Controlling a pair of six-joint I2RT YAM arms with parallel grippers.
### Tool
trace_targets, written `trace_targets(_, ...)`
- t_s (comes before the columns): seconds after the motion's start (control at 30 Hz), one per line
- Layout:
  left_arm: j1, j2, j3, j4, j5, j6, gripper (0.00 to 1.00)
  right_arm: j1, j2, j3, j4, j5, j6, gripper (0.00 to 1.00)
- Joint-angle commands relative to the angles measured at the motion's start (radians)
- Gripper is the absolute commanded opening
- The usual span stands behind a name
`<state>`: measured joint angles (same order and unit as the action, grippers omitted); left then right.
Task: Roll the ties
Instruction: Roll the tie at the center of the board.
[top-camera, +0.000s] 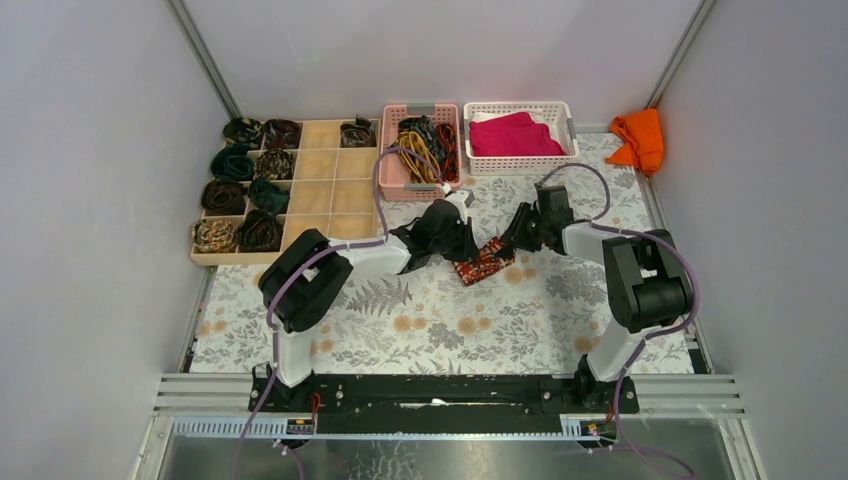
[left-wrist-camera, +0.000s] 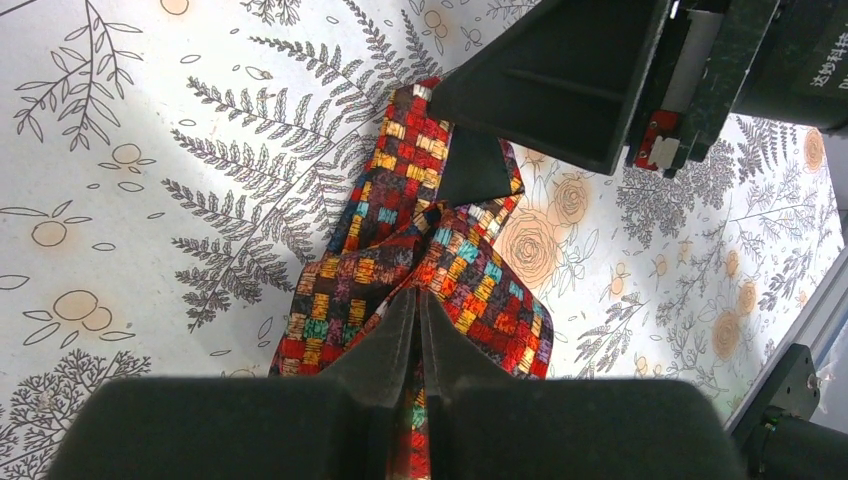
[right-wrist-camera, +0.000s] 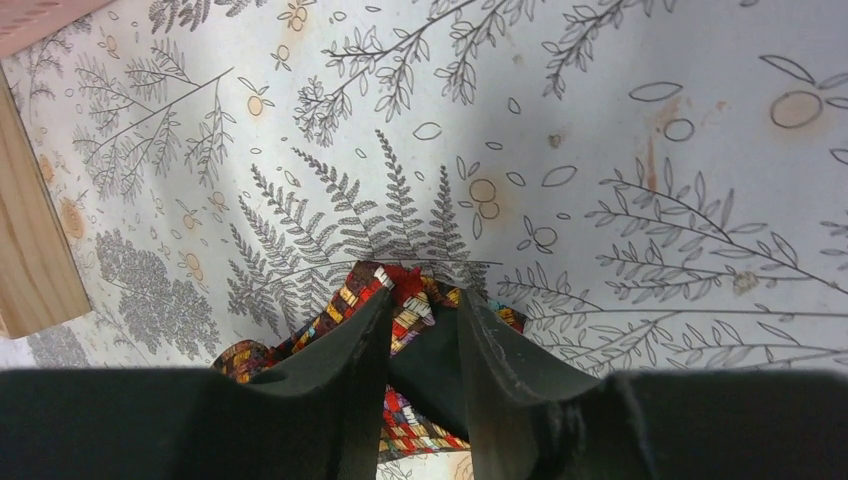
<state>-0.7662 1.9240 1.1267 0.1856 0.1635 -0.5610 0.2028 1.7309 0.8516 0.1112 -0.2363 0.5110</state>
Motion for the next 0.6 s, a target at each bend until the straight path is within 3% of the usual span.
trace_targets(0.0,-0.008,-0.021,-0.021,0.008,-0.017,0.027,0.09,-0.002,0.029,0.043,0.02,-0.03,-0.018,0.35)
trace_targets(0.2,-0.006,-0.021,-0.023,0.008,-0.022,0.032,0.09,-0.002,0.032,0.055,0.025,-0.058,-0.019,0.33)
trace_targets(0.33,-0.006,-0.013,-0.02,0.009,-0.016,0.033,0.08,-0.002,0.014,0.046,0.043,-0.073,-0.012,0.39)
trace_targets(0.57,-0.007,-0.003,-0.018,0.016,-0.007,0.031,0.08,-0.002,0.047,0.058,0.059,-0.098,-0.011,0.37)
